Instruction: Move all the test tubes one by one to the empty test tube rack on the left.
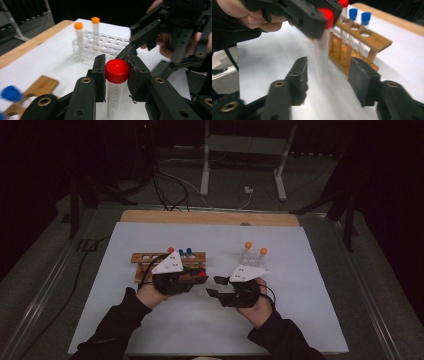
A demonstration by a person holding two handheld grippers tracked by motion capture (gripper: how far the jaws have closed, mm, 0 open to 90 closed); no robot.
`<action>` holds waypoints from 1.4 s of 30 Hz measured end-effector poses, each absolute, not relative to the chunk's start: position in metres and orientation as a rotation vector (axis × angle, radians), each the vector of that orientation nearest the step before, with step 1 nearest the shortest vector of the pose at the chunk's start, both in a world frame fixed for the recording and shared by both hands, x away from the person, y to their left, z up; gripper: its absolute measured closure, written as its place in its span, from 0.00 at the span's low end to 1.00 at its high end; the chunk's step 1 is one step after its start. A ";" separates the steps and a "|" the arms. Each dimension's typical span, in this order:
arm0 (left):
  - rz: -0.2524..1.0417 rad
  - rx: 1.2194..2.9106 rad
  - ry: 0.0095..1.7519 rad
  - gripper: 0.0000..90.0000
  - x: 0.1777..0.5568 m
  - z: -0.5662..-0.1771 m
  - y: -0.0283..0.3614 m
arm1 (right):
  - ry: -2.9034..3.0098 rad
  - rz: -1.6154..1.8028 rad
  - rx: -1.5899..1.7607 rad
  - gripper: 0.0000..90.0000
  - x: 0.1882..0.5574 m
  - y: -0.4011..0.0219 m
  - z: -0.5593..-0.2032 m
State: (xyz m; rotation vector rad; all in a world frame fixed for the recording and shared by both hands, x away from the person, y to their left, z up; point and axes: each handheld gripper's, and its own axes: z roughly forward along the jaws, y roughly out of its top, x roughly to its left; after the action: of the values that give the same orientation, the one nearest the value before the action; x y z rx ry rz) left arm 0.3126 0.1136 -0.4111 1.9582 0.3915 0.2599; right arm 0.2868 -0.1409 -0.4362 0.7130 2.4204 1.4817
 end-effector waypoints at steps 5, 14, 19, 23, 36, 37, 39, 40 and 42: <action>0.300 1.930 0.432 0.79 0.318 -0.404 0.129 | 2.409 1.524 0.677 0.44 0.287 -0.145 -0.433; 0.390 1.902 0.519 0.79 0.326 -0.390 0.160 | 2.415 1.524 0.677 0.23 0.285 -0.144 -0.434; 0.449 1.869 0.564 0.79 0.328 -0.381 0.177 | 2.378 1.533 0.704 0.16 0.284 -0.145 -0.433; 0.493 1.847 0.595 0.79 0.331 -0.376 0.190 | 2.355 1.543 0.700 0.04 0.283 -0.146 -0.431; 0.574 1.778 0.703 0.79 0.350 -0.384 0.213 | 2.370 1.569 0.672 0.00 0.282 -0.150 -0.430; 0.575 1.771 0.710 0.79 0.351 -0.385 0.214 | 2.372 1.571 0.676 0.00 0.282 -0.150 -0.430; 0.566 1.758 0.721 0.79 0.354 -0.388 0.215 | 2.372 1.569 0.675 0.00 0.282 -0.150 -0.430; 0.570 1.756 0.730 0.79 0.356 -0.390 0.215 | 2.372 1.569 0.674 0.00 0.283 -0.151 -0.430; 0.563 1.746 0.743 0.79 0.359 -0.394 0.216 | 2.374 1.565 0.674 0.00 0.283 -0.151 -0.431</action>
State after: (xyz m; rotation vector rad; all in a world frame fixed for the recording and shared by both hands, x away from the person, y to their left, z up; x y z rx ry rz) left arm 0.3594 0.2163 -0.3938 1.7462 0.7428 0.5627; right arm 0.2830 -0.1505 -0.4309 0.6737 2.3735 1.5649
